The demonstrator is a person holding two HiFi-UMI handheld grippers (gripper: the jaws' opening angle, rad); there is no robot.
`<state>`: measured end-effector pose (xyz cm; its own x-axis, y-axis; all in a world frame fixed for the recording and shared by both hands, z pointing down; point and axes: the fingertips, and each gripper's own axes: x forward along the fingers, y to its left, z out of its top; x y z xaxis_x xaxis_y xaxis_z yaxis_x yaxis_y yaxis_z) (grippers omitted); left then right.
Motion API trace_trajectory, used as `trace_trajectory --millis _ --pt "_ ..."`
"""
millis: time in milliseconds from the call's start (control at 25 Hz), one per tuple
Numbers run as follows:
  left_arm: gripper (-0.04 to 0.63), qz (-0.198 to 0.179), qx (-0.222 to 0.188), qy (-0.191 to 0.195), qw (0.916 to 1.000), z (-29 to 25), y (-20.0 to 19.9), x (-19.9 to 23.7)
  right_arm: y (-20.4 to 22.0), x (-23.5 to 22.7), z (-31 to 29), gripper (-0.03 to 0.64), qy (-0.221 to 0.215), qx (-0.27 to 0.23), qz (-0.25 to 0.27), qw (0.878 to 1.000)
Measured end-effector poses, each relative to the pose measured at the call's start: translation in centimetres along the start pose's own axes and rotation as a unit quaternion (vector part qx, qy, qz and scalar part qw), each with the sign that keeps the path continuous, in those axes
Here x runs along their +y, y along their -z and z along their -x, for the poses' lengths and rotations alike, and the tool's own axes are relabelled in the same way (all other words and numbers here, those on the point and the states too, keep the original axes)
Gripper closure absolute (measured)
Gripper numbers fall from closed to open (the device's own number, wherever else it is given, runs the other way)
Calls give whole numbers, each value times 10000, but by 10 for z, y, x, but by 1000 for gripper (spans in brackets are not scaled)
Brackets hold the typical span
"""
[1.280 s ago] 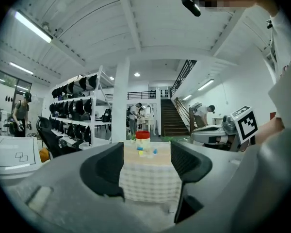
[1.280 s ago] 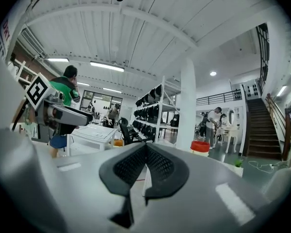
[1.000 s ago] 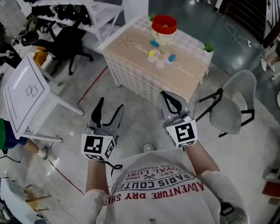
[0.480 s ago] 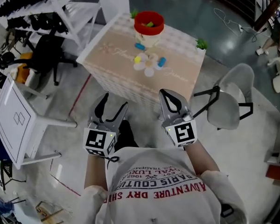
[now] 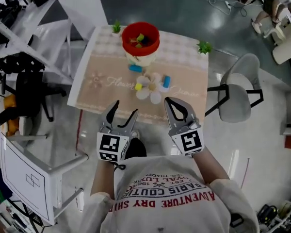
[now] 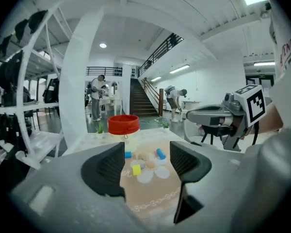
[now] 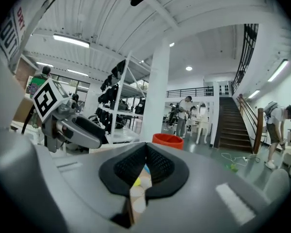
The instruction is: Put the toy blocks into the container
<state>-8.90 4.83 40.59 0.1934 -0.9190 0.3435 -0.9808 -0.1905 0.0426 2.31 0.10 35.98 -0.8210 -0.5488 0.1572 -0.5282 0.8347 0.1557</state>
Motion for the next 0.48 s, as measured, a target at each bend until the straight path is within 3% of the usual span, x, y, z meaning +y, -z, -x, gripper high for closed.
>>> trace_trajectory --millis 200,480 --pt "311 -17 421 558 9976 -64 29 34 30 -26 -44 615 620 220 -151 9977" --pt "326 -43 1111 1227 9862 -131 85 46 63 -41 -80 615 1228 676 -505 9888"
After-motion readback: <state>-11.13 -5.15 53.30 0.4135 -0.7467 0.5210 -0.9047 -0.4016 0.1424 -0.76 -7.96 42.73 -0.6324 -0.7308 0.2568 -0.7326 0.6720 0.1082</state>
